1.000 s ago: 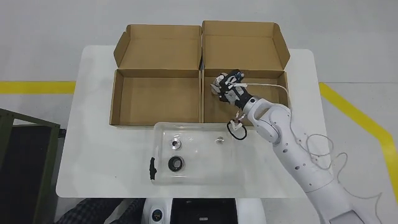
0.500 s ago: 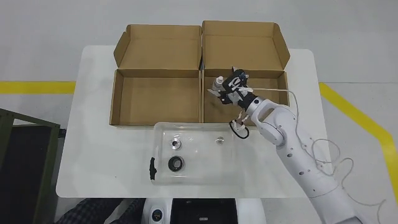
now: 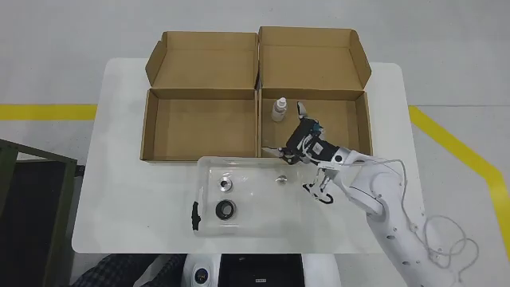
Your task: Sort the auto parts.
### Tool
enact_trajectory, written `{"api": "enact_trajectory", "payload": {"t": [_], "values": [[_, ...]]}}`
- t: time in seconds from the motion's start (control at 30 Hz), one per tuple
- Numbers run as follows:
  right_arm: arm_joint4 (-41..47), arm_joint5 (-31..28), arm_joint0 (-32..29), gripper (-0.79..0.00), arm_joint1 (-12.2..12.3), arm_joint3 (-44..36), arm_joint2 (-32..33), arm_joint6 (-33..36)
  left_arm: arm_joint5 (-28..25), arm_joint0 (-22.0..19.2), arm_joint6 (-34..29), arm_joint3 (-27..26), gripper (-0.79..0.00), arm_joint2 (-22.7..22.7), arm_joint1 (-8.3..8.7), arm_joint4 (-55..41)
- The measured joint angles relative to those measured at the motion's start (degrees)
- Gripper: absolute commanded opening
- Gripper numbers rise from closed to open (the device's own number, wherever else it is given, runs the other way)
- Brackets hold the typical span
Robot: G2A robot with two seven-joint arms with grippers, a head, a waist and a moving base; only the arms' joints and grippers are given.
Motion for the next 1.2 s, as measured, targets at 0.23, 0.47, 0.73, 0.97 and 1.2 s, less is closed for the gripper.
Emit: {"api": "enact_trajectory", "payload": {"t": [0.23, 0.47, 0.73, 0.97, 1.2], "values": [[-5.55, -4.8, -6.87, 0.0, 1.14, -7.19, 0.59, 2.73, 0.0, 0.0, 0.0, 0.0, 0.0, 0.0, 0.0, 0.0], [-10.25, -7.71, -11.98, 0.0, 1.98, -10.81, 0.39, 3.48, 0.0, 0.0, 0.0, 0.0, 0.0, 0.0, 0.0, 0.0], [-14.74, -9.64, -15.9, 0.0, 2.8, -12.87, 0.74, 3.71, 0.0, 0.0, 0.0, 0.0, 0.0, 0.0, 0.0, 0.0], [-17.77, -10.26, -17.6, 0.0, 3.3, -13.65, 0.65, 4.77, 0.0, 0.0, 0.0, 0.0, 0.0, 0.0, 0.0, 0.0], [-20.37, -9.41, -16.85, -0.058, 3.33, -12.73, -1.31, 7.54, 0.0, 0.0, 0.0, 0.0, 0.0, 0.0, 0.0, 0.0]]}}
